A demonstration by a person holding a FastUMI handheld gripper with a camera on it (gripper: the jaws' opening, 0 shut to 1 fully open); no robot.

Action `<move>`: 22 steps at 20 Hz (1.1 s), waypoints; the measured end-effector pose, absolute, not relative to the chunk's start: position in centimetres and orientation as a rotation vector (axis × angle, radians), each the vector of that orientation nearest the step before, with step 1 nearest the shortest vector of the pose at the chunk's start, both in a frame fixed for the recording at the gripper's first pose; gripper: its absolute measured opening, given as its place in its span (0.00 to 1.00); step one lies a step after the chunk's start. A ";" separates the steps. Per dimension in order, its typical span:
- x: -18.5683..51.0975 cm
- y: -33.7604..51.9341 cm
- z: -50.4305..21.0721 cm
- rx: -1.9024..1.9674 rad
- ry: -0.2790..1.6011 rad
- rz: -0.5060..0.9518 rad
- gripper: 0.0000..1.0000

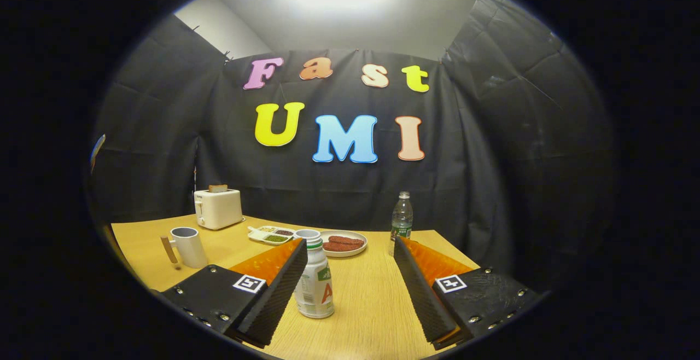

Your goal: Take the bottle from table, then pour the juice into the cup, finally place the bottle on the coaster

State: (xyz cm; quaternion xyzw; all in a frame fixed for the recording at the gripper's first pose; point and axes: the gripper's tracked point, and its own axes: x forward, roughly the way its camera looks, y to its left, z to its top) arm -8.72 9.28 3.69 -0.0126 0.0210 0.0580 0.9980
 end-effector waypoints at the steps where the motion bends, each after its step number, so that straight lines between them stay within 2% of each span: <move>1: -8.9 9.7 3.5 -0.032 0.044 0.123 0.97; 12: -7.3 14.4 -1.8 0.029 0.150 0.196 0.97; 22: -3.9 15.7 -4.7 0.060 0.205 0.165 0.97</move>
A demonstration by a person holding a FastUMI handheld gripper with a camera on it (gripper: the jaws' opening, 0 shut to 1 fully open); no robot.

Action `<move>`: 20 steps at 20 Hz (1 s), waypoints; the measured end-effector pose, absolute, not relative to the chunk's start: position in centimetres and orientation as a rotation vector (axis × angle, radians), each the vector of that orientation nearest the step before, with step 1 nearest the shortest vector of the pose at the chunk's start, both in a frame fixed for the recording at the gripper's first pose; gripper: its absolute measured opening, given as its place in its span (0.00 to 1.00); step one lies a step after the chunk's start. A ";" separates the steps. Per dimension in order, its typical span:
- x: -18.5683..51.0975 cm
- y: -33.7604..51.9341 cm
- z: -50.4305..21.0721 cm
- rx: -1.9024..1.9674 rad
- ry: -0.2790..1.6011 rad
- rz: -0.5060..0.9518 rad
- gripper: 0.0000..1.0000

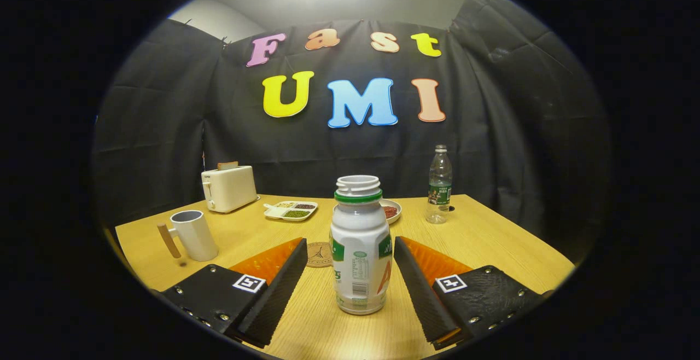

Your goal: Take the bottle from table, then pour the juice into the cup, finally place the bottle on the coaster

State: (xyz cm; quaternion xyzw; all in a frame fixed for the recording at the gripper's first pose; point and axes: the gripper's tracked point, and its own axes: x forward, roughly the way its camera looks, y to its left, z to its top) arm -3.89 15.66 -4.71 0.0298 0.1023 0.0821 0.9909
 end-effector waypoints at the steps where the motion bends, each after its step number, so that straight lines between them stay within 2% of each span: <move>1: -3.6 15.7 -4.8 0.065 0.207 0.159 0.97; 7: -2.3 15.5 -5.9 0.081 0.213 0.114 0.98; 10: -1.9 15.4 -6.7 0.078 0.231 0.100 0.89; 12: -1.8 15.4 -6.7 0.064 0.231 0.101 0.78; 16: -1.8 16.1 -6.4 0.037 0.238 0.118 0.74; 20: -1.6 16.9 -6.3 -0.008 0.253 0.129 0.74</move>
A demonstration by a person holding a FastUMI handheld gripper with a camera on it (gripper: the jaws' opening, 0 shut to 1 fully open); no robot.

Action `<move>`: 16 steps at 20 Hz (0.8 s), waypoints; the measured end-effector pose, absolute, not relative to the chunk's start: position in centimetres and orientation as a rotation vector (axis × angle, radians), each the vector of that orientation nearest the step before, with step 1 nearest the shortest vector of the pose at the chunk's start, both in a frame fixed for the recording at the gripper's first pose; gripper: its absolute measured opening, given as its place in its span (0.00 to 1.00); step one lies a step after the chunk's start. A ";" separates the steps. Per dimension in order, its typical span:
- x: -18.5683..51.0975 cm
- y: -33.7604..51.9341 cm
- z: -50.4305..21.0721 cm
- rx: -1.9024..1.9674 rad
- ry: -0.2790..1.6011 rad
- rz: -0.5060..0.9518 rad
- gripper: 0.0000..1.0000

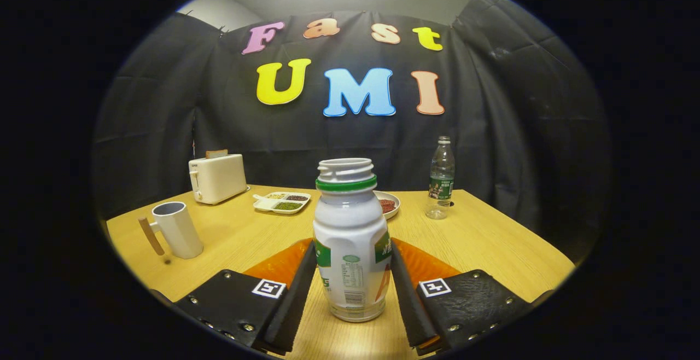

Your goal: Take the bottle from table, then pour the juice into the cup, finally place the bottle on the coaster

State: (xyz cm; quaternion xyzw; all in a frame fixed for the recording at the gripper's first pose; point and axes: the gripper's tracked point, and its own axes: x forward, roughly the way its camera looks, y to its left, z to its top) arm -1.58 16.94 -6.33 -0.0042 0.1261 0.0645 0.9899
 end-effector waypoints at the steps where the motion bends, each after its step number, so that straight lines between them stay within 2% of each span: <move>1: -1.5 17.1 -6.4 -0.030 0.265 0.125 0.74; 9: -0.4 19.3 -6.0 -0.152 0.326 0.085 0.74; 16: 0.9 22.3 -4.1 -0.362 0.262 0.110 0.74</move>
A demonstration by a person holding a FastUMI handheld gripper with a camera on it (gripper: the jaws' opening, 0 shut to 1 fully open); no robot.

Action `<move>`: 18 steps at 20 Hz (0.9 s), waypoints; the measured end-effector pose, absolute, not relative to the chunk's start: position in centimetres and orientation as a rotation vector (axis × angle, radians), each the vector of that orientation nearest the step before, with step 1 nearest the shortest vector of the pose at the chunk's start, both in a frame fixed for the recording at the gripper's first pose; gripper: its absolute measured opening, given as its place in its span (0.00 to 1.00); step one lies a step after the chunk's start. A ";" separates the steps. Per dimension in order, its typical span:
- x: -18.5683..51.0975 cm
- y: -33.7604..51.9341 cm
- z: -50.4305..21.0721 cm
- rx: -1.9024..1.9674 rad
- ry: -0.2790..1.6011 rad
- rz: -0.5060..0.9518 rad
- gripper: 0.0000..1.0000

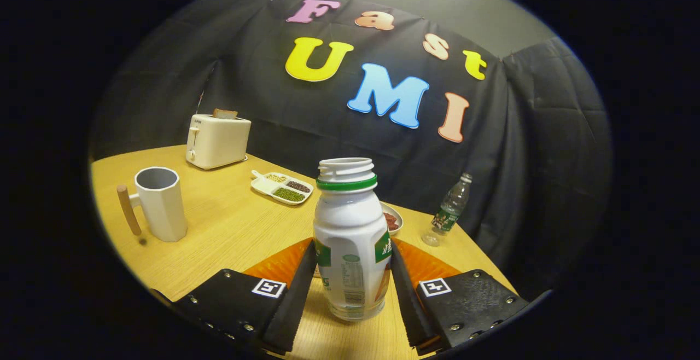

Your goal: Take the bottle from table, then pour the juice into the cup, finally place the bottle on the coaster

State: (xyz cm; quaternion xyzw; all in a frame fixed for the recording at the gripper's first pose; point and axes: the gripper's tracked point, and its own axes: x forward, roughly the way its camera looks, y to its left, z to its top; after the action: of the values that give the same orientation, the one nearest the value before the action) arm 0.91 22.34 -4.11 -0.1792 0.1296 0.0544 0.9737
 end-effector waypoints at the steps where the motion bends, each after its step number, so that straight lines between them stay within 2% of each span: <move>1: 1.0 22.8 -3.7 -0.396 0.247 0.116 0.74; 18: 1.5 30.4 -0.8 -0.751 0.102 0.220 0.74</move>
State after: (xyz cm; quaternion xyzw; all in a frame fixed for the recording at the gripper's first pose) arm 1.48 30.43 -0.79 -0.3658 0.0495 0.1071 0.9232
